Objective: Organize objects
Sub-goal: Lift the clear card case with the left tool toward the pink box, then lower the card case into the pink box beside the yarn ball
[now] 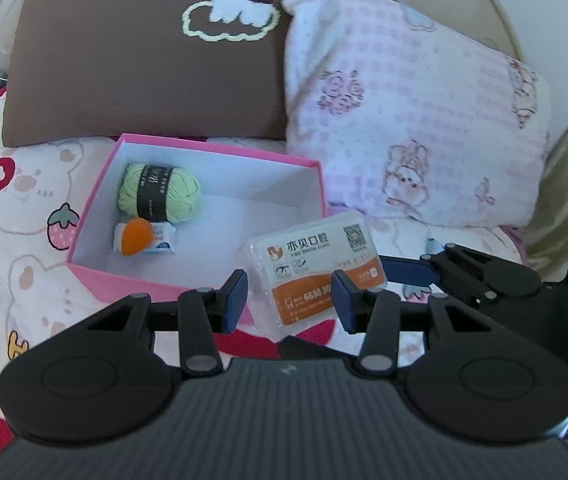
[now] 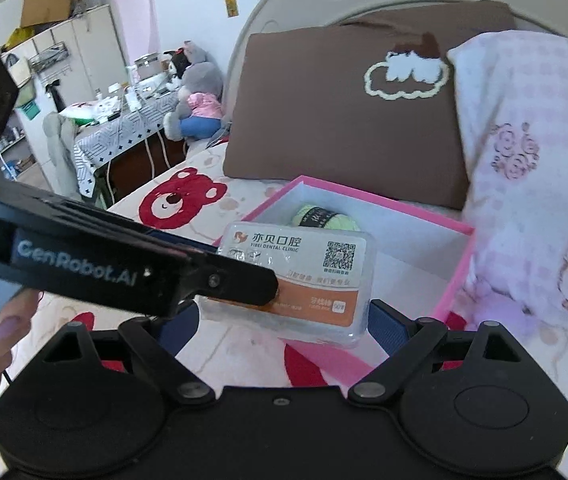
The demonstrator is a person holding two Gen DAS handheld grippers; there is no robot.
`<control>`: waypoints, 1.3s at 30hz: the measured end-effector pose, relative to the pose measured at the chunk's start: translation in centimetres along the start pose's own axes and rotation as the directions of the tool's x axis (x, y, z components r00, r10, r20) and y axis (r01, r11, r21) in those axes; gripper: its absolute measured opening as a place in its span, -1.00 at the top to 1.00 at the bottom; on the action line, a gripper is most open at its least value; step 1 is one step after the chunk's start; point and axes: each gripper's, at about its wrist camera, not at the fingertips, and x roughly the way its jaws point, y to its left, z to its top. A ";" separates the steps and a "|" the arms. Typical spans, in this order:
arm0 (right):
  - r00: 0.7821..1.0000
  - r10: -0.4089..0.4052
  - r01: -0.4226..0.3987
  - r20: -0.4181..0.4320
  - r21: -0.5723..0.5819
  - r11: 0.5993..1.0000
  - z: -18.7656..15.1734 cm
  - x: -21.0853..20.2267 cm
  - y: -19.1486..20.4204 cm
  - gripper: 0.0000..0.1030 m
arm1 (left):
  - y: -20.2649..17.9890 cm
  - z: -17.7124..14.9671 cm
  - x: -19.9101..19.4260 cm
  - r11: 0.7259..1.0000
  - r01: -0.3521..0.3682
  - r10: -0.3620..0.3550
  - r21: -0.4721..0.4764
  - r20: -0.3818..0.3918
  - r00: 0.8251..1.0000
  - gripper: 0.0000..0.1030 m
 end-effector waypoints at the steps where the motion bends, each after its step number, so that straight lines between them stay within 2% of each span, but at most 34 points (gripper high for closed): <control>1: 1.000 0.008 -0.008 -0.002 0.001 1.000 0.2 0.4 -0.2 -0.82 | 0.4 0.3 0.4 1.000 0.001 -0.001 -0.013 -0.001 1.000 0.14; 7: 0.999 0.047 -0.047 -0.008 -0.002 0.999 1.0 2.1 -2.1 -0.81 | 3.5 1.4 3.6 0.991 0.078 -0.081 -0.107 -0.025 0.996 0.13; 9: 0.999 0.047 -0.047 -0.013 -0.006 0.999 1.1 2.8 -2.7 -0.71 | 4.5 1.7 4.6 0.986 0.094 -0.099 -0.137 -0.030 0.995 0.13; 14: 0.999 0.009 -0.009 -0.045 -0.002 1.000 1.7 4.9 -4.5 -0.17 | 6.0 2.6 7.2 0.981 0.079 -0.087 -0.178 -0.038 0.996 0.13; 16: 0.998 -0.012 0.012 -0.057 -0.001 1.000 2.2 6.0 -5.2 -0.05 | 6.5 3.2 8.4 0.979 0.077 -0.087 -0.187 -0.044 0.995 0.13; 22: 0.990 -0.085 0.089 -0.113 0.025 0.996 3.6 10.2 -6.9 -0.03 | 8.3 5.5 13.0 0.974 0.076 -0.090 -0.212 -0.059 0.994 0.12; 26: 0.980 -0.095 0.105 -0.174 0.048 0.993 4.3 13.4 -8.0 -0.03 | 10.6 6.7 16.4 0.959 0.083 -0.105 -0.270 -0.069 0.992 0.12; 33: 0.957 -0.131 0.149 -0.258 0.053 0.987 4.5 17.7 -9.3 -0.03 | 12.2 7.6 20.8 0.958 0.076 -0.106 -0.278 -0.095 0.990 0.13; 39: 0.939 -0.164 0.175 -0.302 0.007 0.985 4.1 19.4 -9.7 -0.03 | 11.5 8.4 23.0 0.971 0.047 -0.075 -0.234 -0.114 0.991 0.14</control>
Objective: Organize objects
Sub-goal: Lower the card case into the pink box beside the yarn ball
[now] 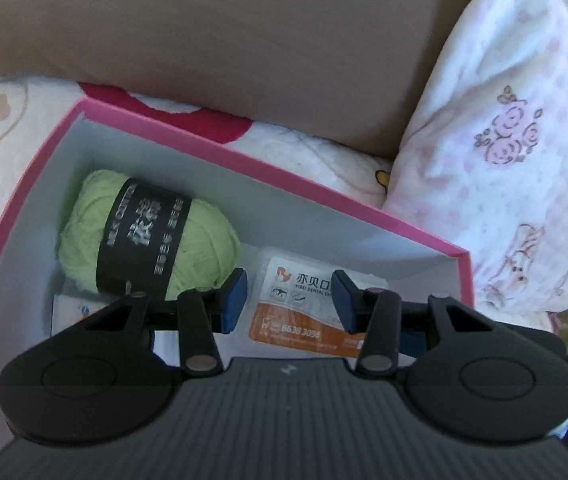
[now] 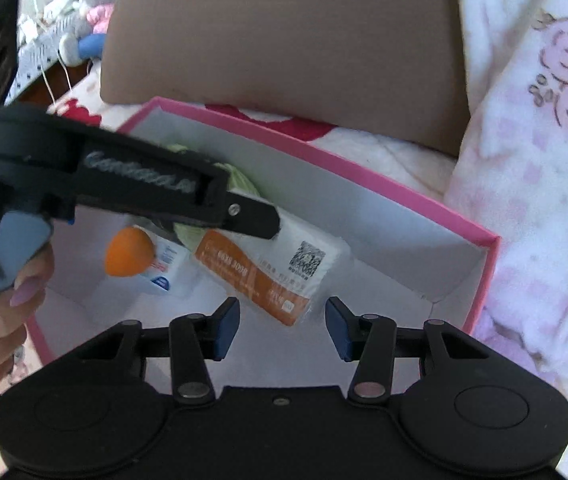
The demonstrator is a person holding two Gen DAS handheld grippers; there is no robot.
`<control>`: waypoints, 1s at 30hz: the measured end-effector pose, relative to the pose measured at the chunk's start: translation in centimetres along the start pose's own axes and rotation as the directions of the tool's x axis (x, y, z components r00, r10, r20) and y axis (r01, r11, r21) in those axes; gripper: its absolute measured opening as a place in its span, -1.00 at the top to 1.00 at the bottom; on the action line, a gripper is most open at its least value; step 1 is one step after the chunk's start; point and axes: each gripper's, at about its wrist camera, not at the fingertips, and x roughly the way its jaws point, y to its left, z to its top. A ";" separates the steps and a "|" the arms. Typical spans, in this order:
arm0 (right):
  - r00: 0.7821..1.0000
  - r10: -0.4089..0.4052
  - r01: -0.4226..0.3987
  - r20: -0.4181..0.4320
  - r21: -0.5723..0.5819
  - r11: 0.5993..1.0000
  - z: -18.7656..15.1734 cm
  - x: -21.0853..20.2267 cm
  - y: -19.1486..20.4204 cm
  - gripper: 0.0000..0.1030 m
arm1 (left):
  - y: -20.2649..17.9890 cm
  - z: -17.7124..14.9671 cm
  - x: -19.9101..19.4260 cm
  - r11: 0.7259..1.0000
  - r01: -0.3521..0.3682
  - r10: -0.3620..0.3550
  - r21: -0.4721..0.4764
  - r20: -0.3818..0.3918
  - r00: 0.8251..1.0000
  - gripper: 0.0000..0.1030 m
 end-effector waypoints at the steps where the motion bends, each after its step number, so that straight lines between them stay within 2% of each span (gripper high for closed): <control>1: 1.000 -0.017 0.017 0.000 -0.017 1.000 0.1 0.2 0.2 -0.03 | 0.0 0.1 0.3 1.000 -0.005 0.005 0.000 -0.001 1.000 0.14; 9: 0.993 -0.118 0.119 0.015 -0.125 0.985 -0.3 2.0 1.5 0.00 | 0.1 0.2 1.8 0.999 -0.032 0.032 -0.002 -0.018 0.999 0.14; 17: 0.987 -0.147 0.139 -0.058 -0.117 0.983 0.4 3.7 1.4 0.05 | -0.3 0.4 2.6 0.999 -0.045 0.046 0.016 -0.052 0.998 0.14; 20: 0.986 -0.140 0.131 -0.091 -0.095 0.987 0.6 4.2 1.0 0.14 | -0.6 0.1 2.8 0.998 -0.044 0.047 0.042 -0.063 0.997 0.14; 24: 0.988 -0.106 0.105 -0.111 -0.019 0.994 0.9 4.5 -0.2 0.28 | -0.5 -0.2 2.8 0.998 -0.055 0.057 0.030 -0.057 0.997 0.14; 30: 0.994 -0.086 0.085 -0.063 -0.025 0.996 0.7 3.2 -0.1 0.31 | -1.2 -0.6 1.7 0.995 -0.075 0.077 0.064 -0.029 0.997 0.14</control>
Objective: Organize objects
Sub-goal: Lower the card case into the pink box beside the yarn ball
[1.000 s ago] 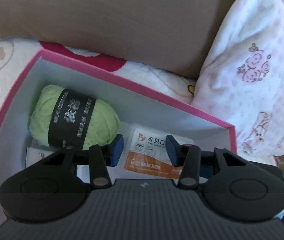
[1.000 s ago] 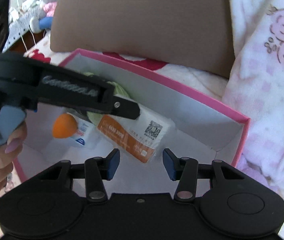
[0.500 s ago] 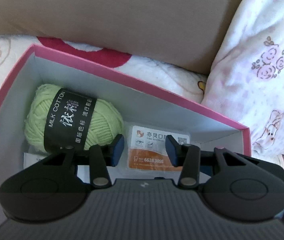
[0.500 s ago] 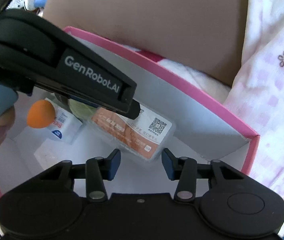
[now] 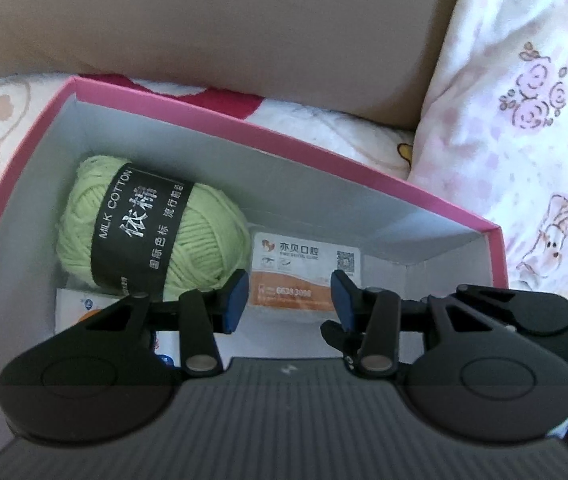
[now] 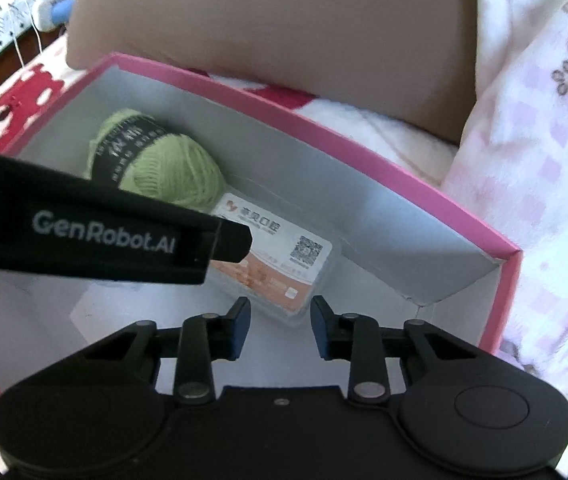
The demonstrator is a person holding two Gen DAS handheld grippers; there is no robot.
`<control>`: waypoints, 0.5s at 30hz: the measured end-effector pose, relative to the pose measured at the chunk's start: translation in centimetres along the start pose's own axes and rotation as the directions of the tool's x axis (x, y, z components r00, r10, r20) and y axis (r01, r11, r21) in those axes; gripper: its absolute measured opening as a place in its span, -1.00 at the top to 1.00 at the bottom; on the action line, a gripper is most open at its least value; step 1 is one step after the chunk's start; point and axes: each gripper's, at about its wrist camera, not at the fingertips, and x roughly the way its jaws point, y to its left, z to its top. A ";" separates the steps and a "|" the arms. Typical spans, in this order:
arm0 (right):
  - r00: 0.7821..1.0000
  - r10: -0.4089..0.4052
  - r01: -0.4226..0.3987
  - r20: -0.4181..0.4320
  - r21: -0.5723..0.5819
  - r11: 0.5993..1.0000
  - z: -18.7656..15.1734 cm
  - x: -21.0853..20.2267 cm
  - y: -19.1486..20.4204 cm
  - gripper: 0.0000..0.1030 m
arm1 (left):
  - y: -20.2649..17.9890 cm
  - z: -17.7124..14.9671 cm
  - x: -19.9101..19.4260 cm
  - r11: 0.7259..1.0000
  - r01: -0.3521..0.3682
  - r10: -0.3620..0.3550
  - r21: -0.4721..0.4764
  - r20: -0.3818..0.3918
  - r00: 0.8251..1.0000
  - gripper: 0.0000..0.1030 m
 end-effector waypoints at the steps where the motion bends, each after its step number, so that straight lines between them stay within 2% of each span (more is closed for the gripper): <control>1: 1.000 0.009 -0.009 0.010 0.000 1.000 -0.1 -0.5 0.0 0.31 | -0.1 -0.1 -0.3 1.000 -0.004 0.004 0.006 0.006 1.000 0.14; 4: 0.998 0.029 -0.029 0.048 -0.015 0.999 -1.0 -2.7 0.3 0.23 | -0.3 -0.3 -1.3 1.000 -0.018 0.018 0.019 0.025 1.000 0.14; 8: 0.991 0.095 -0.092 0.090 -0.034 0.995 -2.0 -5.8 0.2 0.18 | -0.3 -0.7 -2.6 1.000 -0.017 0.016 0.025 0.036 0.999 0.14; 10: 0.988 0.104 -0.099 0.114 -0.051 0.994 -2.8 -6.8 0.1 0.15 | -0.3 -1.0 -3.4 1.000 -0.013 0.012 0.022 0.037 0.999 0.14; 15: 0.984 0.113 -0.107 0.137 -0.047 0.993 -3.9 -9.4 0.2 0.03 | -1.5 -1.6 -5.7 0.996 -0.013 0.012 0.085 0.007 1.000 0.09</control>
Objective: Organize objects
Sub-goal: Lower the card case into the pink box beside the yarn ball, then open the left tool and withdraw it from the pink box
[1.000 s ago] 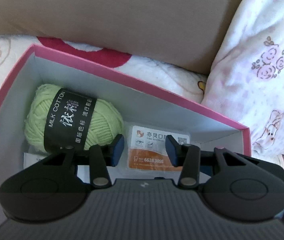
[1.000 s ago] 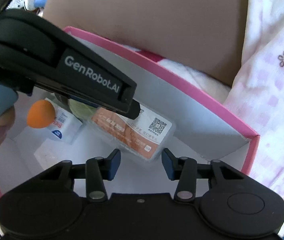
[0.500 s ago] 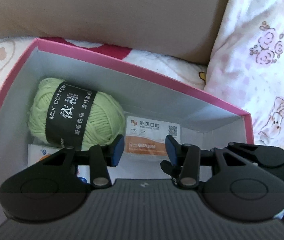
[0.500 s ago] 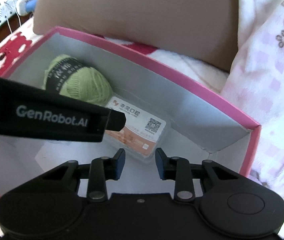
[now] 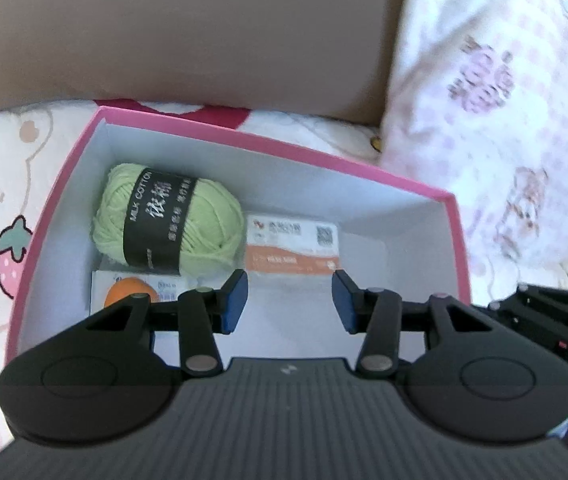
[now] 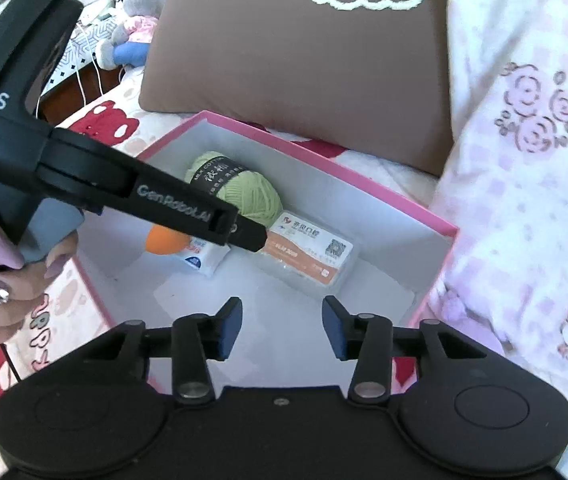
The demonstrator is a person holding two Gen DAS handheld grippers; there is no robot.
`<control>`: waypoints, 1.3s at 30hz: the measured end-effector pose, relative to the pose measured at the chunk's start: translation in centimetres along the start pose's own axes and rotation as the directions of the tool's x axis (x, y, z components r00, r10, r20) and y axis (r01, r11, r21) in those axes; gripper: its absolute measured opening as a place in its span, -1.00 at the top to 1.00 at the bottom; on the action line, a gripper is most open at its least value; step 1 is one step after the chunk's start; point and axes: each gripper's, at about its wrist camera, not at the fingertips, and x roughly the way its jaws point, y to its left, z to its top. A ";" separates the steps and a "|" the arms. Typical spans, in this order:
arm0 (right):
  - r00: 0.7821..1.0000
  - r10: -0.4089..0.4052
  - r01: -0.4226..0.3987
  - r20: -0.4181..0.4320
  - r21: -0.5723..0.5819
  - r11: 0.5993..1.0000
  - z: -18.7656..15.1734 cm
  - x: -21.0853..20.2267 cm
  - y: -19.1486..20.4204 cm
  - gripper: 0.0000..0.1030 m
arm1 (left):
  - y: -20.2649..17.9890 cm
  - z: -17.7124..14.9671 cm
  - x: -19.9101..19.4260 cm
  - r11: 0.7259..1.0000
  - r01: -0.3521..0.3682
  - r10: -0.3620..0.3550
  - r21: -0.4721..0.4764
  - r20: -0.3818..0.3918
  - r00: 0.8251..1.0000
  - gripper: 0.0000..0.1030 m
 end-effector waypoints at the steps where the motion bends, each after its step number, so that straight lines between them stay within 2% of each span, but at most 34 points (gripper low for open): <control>1: 1.000 0.001 -0.001 -0.002 -0.003 1.000 0.0 -1.0 0.4 0.03 | -0.2 0.0 -0.3 1.000 -0.002 0.002 0.009 -0.009 1.000 0.08; 6: 1.000 -0.005 0.005 0.000 -0.030 1.000 -0.8 -2.6 1.2 -0.03 | -2.2 -0.6 -2.4 0.996 -0.046 0.046 0.072 -0.002 0.999 0.07; 9: 1.000 -0.001 0.001 0.005 -0.035 0.999 -1.3 -4.0 1.1 -0.10 | -2.0 -1.5 -4.5 0.997 -0.039 0.041 0.071 -0.021 0.999 0.02; 12: 1.000 0.007 -0.007 0.014 -0.044 0.999 -1.7 -5.1 1.3 -0.29 | -1.9 -2.4 -5.8 0.998 -0.039 0.043 0.055 -0.078 0.996 -0.01; 14: 1.000 0.019 -0.018 0.011 -0.056 0.998 -2.0 -5.6 1.6 -0.49 | -2.0 -3.1 -7.2 0.996 -0.049 0.054 0.069 -0.077 0.996 -0.06; 15: 1.000 0.031 -0.031 -0.004 -0.074 0.997 -2.1 -5.8 1.9 -0.53 | -2.2 -3.4 -7.6 0.995 -0.051 0.057 0.081 -0.079 0.995 -0.10; 20: 0.999 0.037 -0.036 0.004 -0.122 0.992 -2.8 -7.0 3.0 -0.54 | -2.9 -5.2 -9.8 0.994 -0.020 0.031 0.111 -0.097 0.995 -0.17; 24: 1.000 0.014 -0.012 0.017 -0.113 0.993 -3.2 -8.0 3.3 -0.56 | -3.4 -6.4 -11.8 0.990 -0.046 0.055 0.136 -0.066 0.996 -0.19; 27: 0.999 -0.016 0.019 0.032 -0.103 0.994 -3.5 -9.1 3.4 -0.63 | -3.8 -7.1 -13.3 0.987 -0.036 0.041 0.156 -0.029 0.999 -0.24; 31: 0.999 0.012 -0.009 0.040 -0.091 0.996 -4.0 -10.6 3.4 -0.64 | -4.2 -8.1 -14.3 0.986 -0.020 0.025 0.165 -0.031 0.999 -0.26; 34: 0.999 0.002 0.001 0.040 -0.075 0.997 -4.4 -11.5 3.5 -0.65 | -4.7 -8.8 -14.8 0.983 -0.015 0.022 0.182 -0.038 0.999 -0.28; 39: 0.999 0.018 -0.016 0.045 -0.059 0.998 -5.1 -13.1 3.4 -0.75 | -5.4 -10.0 -15.5 0.982 -0.009 0.019 0.189 -0.053 0.998 -0.33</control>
